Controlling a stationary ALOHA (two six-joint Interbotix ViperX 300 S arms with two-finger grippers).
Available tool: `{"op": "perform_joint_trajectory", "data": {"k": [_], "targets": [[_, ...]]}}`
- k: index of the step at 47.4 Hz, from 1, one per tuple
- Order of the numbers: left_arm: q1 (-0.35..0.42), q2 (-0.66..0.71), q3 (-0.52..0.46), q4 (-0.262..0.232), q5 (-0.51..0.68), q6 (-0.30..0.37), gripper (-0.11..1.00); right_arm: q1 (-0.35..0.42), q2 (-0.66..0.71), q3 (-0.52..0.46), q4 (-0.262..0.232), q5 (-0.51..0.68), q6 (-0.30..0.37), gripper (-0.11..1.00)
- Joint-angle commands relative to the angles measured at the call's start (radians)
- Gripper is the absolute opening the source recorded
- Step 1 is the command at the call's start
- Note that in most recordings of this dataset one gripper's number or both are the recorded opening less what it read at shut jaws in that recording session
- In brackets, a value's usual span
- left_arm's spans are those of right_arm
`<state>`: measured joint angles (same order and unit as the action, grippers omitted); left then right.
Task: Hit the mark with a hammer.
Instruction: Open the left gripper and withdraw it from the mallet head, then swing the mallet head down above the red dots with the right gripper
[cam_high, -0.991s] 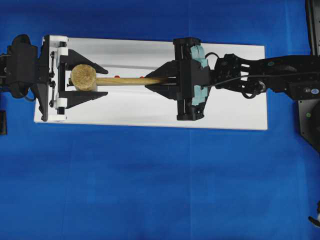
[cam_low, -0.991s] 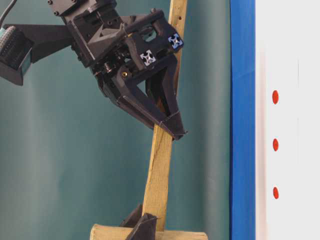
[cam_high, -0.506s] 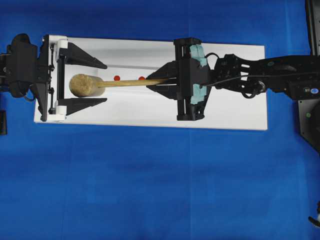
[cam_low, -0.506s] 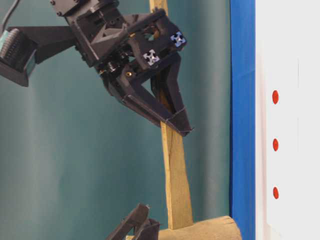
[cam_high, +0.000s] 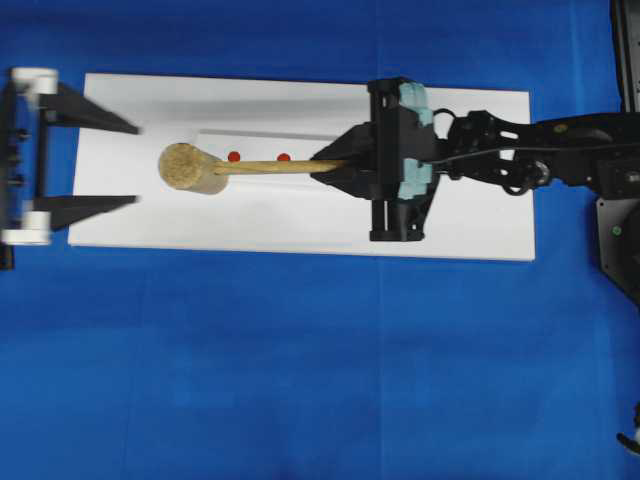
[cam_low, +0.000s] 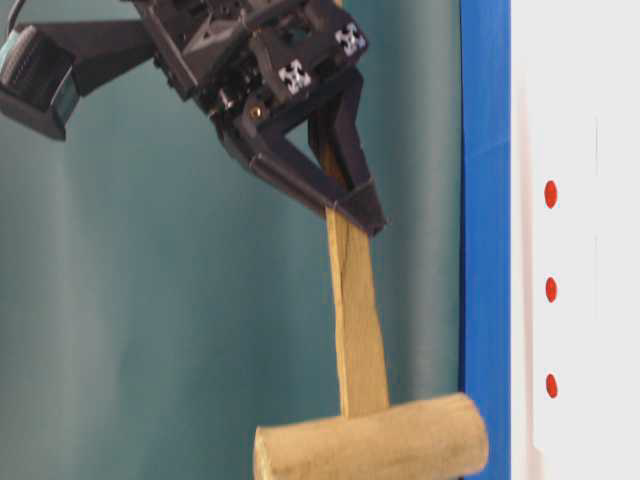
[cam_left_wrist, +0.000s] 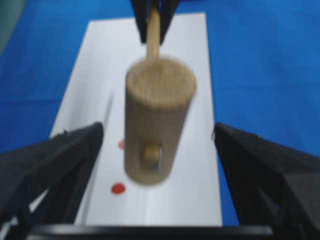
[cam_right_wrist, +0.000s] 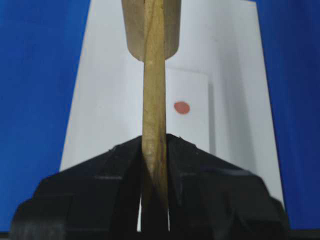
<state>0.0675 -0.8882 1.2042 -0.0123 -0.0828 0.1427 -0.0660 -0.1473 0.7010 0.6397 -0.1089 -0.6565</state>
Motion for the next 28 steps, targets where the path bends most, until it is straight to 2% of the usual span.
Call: {"op": "perform_joint_trajectory", "data": {"k": [1,7,11,28], "targets": [[0.002,-0.112,0.012,-0.002,0.084,-0.003,0.88,0.000,-0.046,-0.002,0.012,-0.008,0.002,0.03],[0.002,-0.255,0.031,-0.002,0.219,-0.003,0.88,0.000,-0.055,0.011,0.023,-0.006,0.002,0.03],[0.002,-0.299,0.034,-0.002,0.267,-0.003,0.88,0.002,-0.055,0.011,0.026,-0.006,0.002,0.03],[0.000,-0.293,0.048,-0.002,0.281,-0.005,0.88,-0.012,-0.049,0.017,0.026,-0.052,-0.005,0.03]]}}
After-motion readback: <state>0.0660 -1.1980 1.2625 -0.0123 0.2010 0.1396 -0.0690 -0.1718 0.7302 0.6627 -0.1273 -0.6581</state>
